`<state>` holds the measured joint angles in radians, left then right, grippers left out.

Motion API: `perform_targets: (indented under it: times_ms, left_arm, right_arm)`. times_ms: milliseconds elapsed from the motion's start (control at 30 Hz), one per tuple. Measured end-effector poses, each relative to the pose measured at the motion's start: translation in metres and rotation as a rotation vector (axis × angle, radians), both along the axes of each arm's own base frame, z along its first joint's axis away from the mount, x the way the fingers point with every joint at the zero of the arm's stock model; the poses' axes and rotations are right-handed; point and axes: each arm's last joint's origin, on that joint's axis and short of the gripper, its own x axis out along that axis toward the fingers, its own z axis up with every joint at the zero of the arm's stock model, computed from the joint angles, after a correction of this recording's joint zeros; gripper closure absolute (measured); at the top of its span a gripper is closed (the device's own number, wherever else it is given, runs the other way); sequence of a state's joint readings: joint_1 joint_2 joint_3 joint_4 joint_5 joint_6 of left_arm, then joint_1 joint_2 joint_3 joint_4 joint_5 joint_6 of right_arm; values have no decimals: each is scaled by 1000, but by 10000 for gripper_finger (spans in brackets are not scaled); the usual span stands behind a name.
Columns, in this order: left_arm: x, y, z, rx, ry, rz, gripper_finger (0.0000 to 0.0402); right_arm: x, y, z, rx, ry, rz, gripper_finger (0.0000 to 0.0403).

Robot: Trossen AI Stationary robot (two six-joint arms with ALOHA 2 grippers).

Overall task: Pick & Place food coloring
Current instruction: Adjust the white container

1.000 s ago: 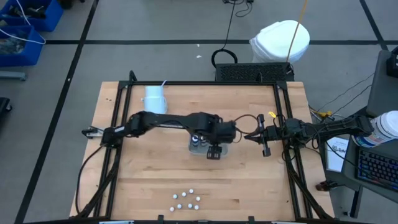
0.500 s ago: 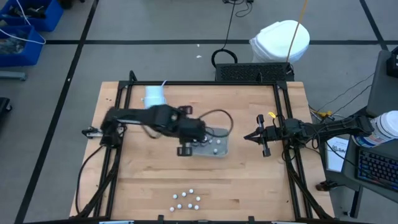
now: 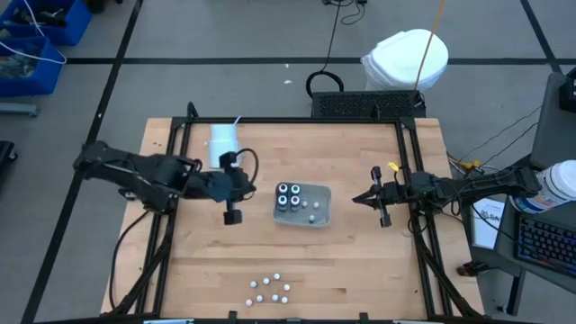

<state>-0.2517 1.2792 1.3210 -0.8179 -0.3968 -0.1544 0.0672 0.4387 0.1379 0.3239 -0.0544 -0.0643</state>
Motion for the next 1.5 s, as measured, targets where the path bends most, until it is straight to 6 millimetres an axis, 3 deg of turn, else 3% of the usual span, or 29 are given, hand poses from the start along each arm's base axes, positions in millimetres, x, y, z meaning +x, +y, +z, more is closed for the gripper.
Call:
perform_targets:
  times_ms: [167, 300, 500, 633, 733, 967, 1133, 1300, 1500]
  left_arm:
    - [1, 8, -70, -46, -181, 26, 398]
    - [2, 17, -123, -18, -183, 131, 393]
    - [4, 34, -167, -7, -185, 300, 398]
    - [-1, 40, -190, -25, -135, 389, 394]
    - [-4, 41, -202, -53, -106, 428, 397]
    - [5, 32, -221, -104, -76, 402, 396]
    - [12, 30, -222, -101, -88, 345, 396]
    - [11, 31, -223, -95, -74, 348, 397]
    - [8, 32, -226, -98, -27, 357, 394]
  right_arm:
    - [0, 0, -4, 8, 43, -1, 403]
    - [0, 0, -8, 67, 96, -20, 403]
    - [-1, -4, -29, 266, 170, -173, 403]
    - [0, -4, -29, 343, 148, -179, 403]
    - [0, -4, -40, 360, 257, -200, 403]
    - [4, -3, -37, 330, 216, -208, 403]
    - [7, -4, -32, 228, 160, -256, 403]
    - [16, -5, -25, 184, 234, -294, 403]
    - [25, -4, -36, 208, 371, -322, 403]
